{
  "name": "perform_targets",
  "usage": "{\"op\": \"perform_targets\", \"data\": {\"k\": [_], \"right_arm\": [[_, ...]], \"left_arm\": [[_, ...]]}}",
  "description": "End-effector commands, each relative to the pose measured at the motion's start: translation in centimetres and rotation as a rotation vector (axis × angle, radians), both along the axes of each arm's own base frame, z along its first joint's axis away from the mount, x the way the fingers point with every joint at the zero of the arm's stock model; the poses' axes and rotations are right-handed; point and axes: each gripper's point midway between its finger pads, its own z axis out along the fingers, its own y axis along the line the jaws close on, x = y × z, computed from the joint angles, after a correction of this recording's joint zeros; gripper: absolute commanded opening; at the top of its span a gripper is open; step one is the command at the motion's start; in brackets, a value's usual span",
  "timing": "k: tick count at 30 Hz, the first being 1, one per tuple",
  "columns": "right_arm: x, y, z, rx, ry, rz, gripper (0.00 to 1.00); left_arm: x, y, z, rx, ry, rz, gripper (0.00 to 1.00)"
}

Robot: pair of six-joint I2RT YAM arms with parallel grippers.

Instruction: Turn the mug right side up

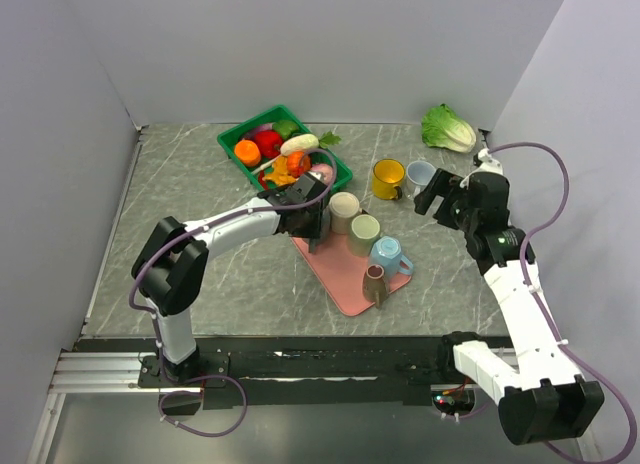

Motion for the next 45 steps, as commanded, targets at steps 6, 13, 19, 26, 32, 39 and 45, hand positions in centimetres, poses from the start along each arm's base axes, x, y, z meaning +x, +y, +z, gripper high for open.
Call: {"op": "perform_targets", "data": {"k": [6,13,19,26,32,39,45], "right_arm": [[-1.0,1.2,-0.4,0.084,0.015,0.025,0.99],[-2.8,3.9,-0.1,0.197,0.057,0.139,0.99],[-4.7,7.4,2.1,0.342,-0.007,0.318,1.00],[-6.4,10.9,4.4,0.557,-0.029,0.485,1.00],[-6.6,12.1,6.0,0.667,-0.052,0.537,1.00],[-7.7,12.8,7.8,0.762,-0.066,0.583,1.00],[-7.5,13.0,10.3,0.802,-0.140,0.602,0.99]], "left_arm": [[1.0,0.7,0.5,0.041,-0.027,0.070,0.16],[0.7,1.5,1.1,0.065,-0.039,0.058,0.01],[0.0,1.1,4.6,-0.024,-0.070,0.058,0.01],[-2.2,-0.8,10.4,-0.199,-0.066,-0.040,0.01],[-3.3,-2.3,18.1,-0.415,-0.143,-0.086,0.01],[-3.2,-4.5,28.7,-0.821,-0.260,-0.025,0.01],[-3.3,-4.7,34.6,-1.047,-0.311,0.015,0.01]]}}
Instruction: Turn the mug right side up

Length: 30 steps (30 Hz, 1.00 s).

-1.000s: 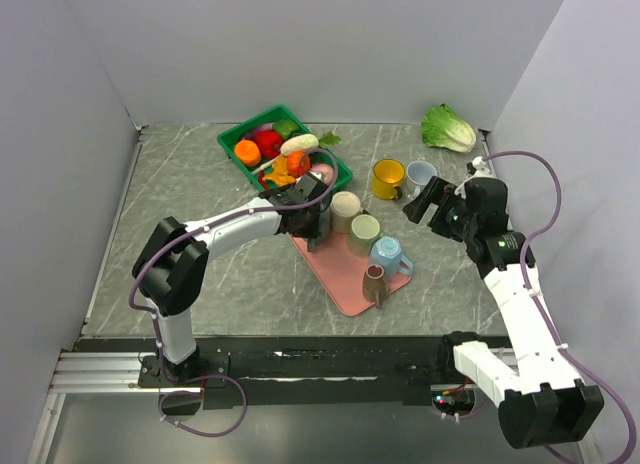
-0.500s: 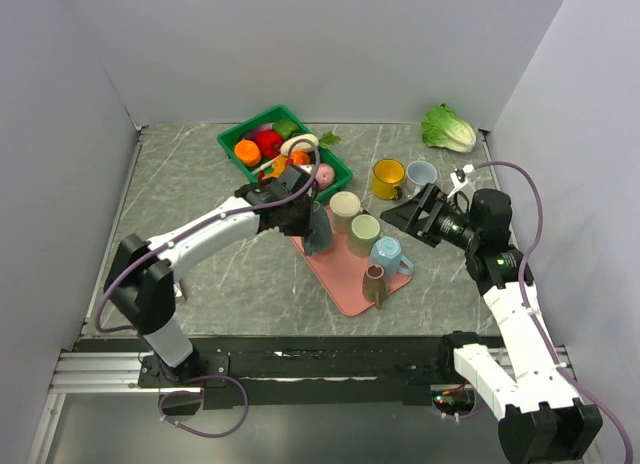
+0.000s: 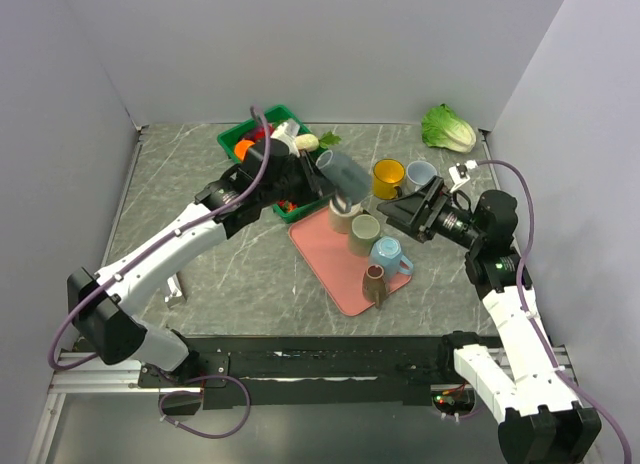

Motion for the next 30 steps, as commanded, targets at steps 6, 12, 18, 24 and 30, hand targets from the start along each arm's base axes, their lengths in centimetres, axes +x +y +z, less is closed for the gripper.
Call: {"op": "perform_targets", "data": {"k": [6,12,18,24,30], "right_arm": [[-0.3,1.0,6.4,0.126,-0.192,0.063,0.99],[0.1,1.8,9.2,0.241,-0.217,0.105,0.99],[1.0,3.4,11.1,0.297,-0.184,0.135,0.97],[1.2,4.5,12.5,0.357,-0.199,0.153,0.87],[1.8,4.5,12.4,0.378,-0.192,0.129,0.74]], "left_arm": [[-1.6,-0.4,17.5,-0.602,-0.250,-0.026,0.01],[-3.0,-0.3,19.7,-0.724,-0.290,-0.088,0.01],[-4.2,-0.1,20.2,-0.800,-0.332,-0.135,0.01],[-4.6,-0.2,19.8,-0.800,-0.382,-0.159,0.01],[-4.6,-0.4,19.2,-0.796,-0.389,-0.162,0.01]]}}
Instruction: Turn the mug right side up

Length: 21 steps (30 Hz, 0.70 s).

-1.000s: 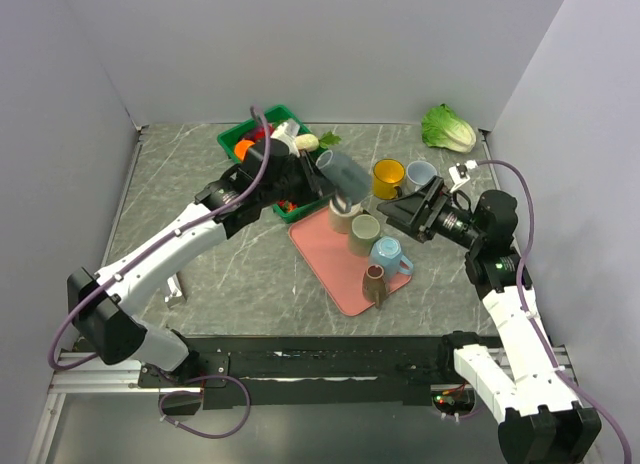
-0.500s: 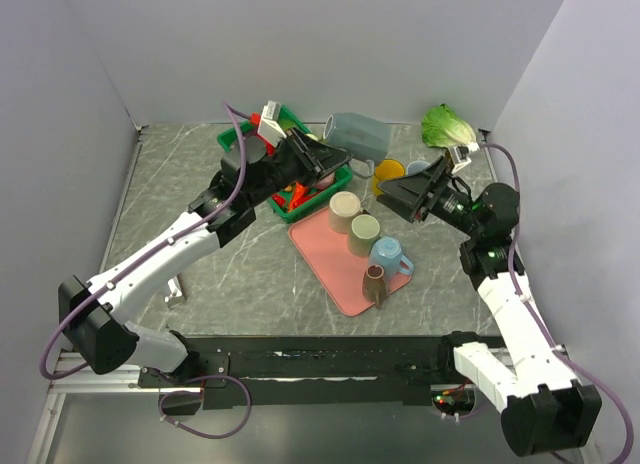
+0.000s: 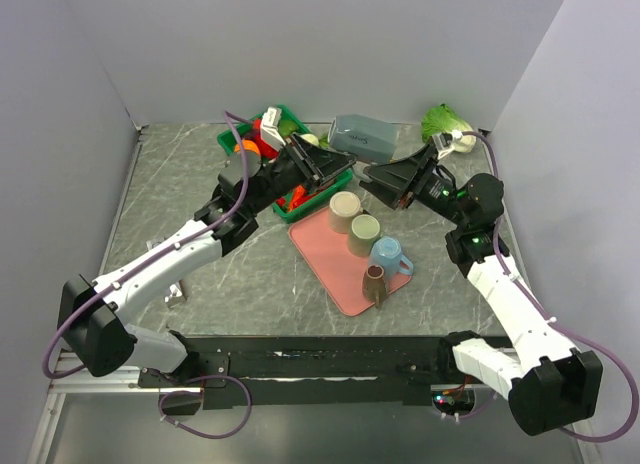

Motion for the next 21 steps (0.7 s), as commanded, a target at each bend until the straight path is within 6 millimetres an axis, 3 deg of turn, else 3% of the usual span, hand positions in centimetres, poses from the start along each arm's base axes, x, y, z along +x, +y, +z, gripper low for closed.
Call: {"op": "perform_targets", "data": {"k": [1,5,12,15,19,21], "right_arm": [[-0.2,-0.3,3.5,0.062,-0.098,-0.029,0.70],[0.7,-0.3,2.2,0.074,-0.051,-0.050,0.65],[1.4,0.0,1.9,0.083,-0.047,-0.054,0.50],[1.5,0.2,1.5,0.063,-0.042,-0.045,0.35],[1.5,0.7,1.3,0.055,-0.045,-0.005,0.08],[1.6,0.8,1.2,0.063,-0.041,0.006,0.00]], "left_arm": [[-3.0,2.0,7.8,-0.190,-0.218,-0.022,0.01],[-3.0,1.6,7.0,-0.180,-0.207,-0.033,0.01],[-2.4,1.2,5.5,-0.156,-0.175,-0.028,0.01],[-2.2,0.9,4.9,-0.149,-0.166,-0.033,0.01],[-2.2,0.5,3.9,-0.137,-0.147,-0.055,0.01],[-2.1,0.2,3.3,-0.125,-0.137,-0.062,0.01]]}}
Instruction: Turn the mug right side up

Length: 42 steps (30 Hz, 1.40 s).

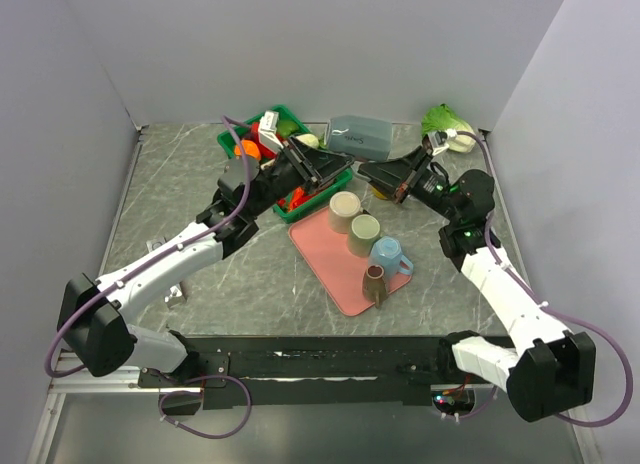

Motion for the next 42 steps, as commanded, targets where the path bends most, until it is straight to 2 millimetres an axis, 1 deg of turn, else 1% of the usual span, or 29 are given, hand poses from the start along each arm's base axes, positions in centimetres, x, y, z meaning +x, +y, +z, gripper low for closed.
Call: {"op": "perform_targets", "data": {"k": [1,3,4,5,7,8,9,10,12,13,14,15,17,18,21,23,24,25,26,27,28,29,30,32,33,35,38,40,42], "right_arm": [[-0.5,0.4,1.6,0.018,-0.087,0.034,0.00],[-0.3,0.4,1.5,0.009,-0.088,0.027,0.00],[-0.4,0.3,1.7,0.005,-0.101,0.016,0.00],[-0.3,0.3,1.3,-0.017,-0.099,0.012,0.00],[-0.6,0.2,2.1,-0.040,-0.132,-0.002,0.00],[-0.5,0.0,2.1,-0.070,-0.159,-0.026,0.00],[-0.4,-0.1,1.8,-0.093,-0.150,-0.038,0.00],[-0.5,-0.4,2.6,-0.111,-0.188,-0.050,0.00],[-0.3,-0.8,3.1,-0.206,-0.251,-0.074,0.00],[0.8,-1.3,2.5,-0.274,-0.284,-0.102,0.00],[1.2,-1.7,2.3,-0.300,-0.282,-0.118,0.00],[1.7,-2.1,2.0,-0.317,-0.265,-0.133,0.00],[2.8,-3.4,1.5,-0.335,-0.258,-0.175,0.00],[3.1,-3.8,1.0,-0.337,-0.247,-0.186,0.00],[4.2,-5.5,0.9,-0.365,-0.238,-0.244,0.00],[5.1,-7.2,0.1,-0.435,-0.217,-0.311,0.00],[5.2,-7.9,0.7,-0.464,-0.221,-0.340,0.00],[6.1,-9.2,0.6,-0.532,-0.232,-0.411,0.00],[6.1,-10.2,-0.9,-0.597,-0.160,-0.435,0.00],[6.2,-11.4,0.3,-0.646,-0.174,-0.494,0.00],[6.6,-12.9,0.0,-0.746,-0.189,-0.557,0.00],[7.0,-15.1,-1.5,-0.839,-0.108,-0.643,0.00],[7.1,-16.6,-1.1,-0.892,-0.099,-0.713,0.00],[7.6,-19.9,-2.1,-1.025,-0.048,-0.850,0.00],[7.7,-21.1,-2.8,-1.067,-0.019,-0.888,0.00],[8.1,-23.0,-3.8,-1.137,0.029,-0.958,0.00],[8.8,-24.4,-5.3,-1.227,0.073,-0.983,0.00],[9.2,-26.6,-6.2,-1.282,0.115,-1.036,0.00],[9.5,-27.7,-7.8,-1.334,0.155,-1.049,0.00]], "left_arm": [[-2.1,0.0,3.5,-0.085,-0.114,-0.068,0.01],[-2.3,-0.3,3.2,-0.071,-0.116,-0.085,0.02],[-2.2,-0.4,2.8,-0.059,-0.107,-0.087,0.05],[-2.2,-0.4,2.5,-0.048,-0.102,-0.086,0.19],[-2.1,-0.5,1.8,-0.025,-0.097,-0.085,0.34],[-2.1,-0.4,1.1,-0.006,-0.079,-0.081,0.61],[-2.0,-0.4,0.8,0.009,-0.075,-0.075,0.69],[-1.8,-0.5,0.1,0.034,-0.054,-0.070,0.72],[-1.3,-0.6,-1.5,0.103,0.001,-0.053,0.85],[-1.2,-0.6,-1.7,0.118,0.013,-0.050,0.90],[-1.2,-0.5,-2.1,0.133,0.021,-0.048,0.96],[-1.0,-0.5,-2.9,0.158,0.041,-0.044,0.99],[-1.0,-0.2,-3.6,0.186,0.059,-0.035,0.97],[-1.0,-0.1,-4.6,0.223,0.079,-0.028,0.96],[-0.6,0.7,-5.9,0.291,0.109,0.019,0.96],[-0.3,1.6,-7.9,0.363,0.169,0.064,0.96],[-0.1,1.9,-8.6,0.391,0.185,0.080,0.96],[-0.1,2.5,-9.7,0.425,0.213,0.103,0.96],[-0.1,2.7,-10.2,0.442,0.224,0.112,0.96],[-0.1,3.0,-10.5,0.454,0.227,0.119,0.96],[-0.2,3.3,-11.3,0.472,0.239,0.124,0.96],[-0.1,3.5,-11.6,0.478,0.242,0.134,0.96],[-0.2,3.6,-11.7,0.482,0.243,0.137,0.96],[-0.3,3.9,-12.4,0.497,0.250,0.142,0.96],[-0.3,3.8,-12.7,0.507,0.249,0.138,0.96],[-0.4,4.0,-13.1,0.540,0.245,0.130,0.96],[-0.5,4.3,-13.5,0.597,0.232,0.123,0.96],[-0.6,4.3,-13.7,0.620,0.222,0.119,0.96],[-0.7,4.5,-14.1,0.648,0.214,0.112,0.96]]}}
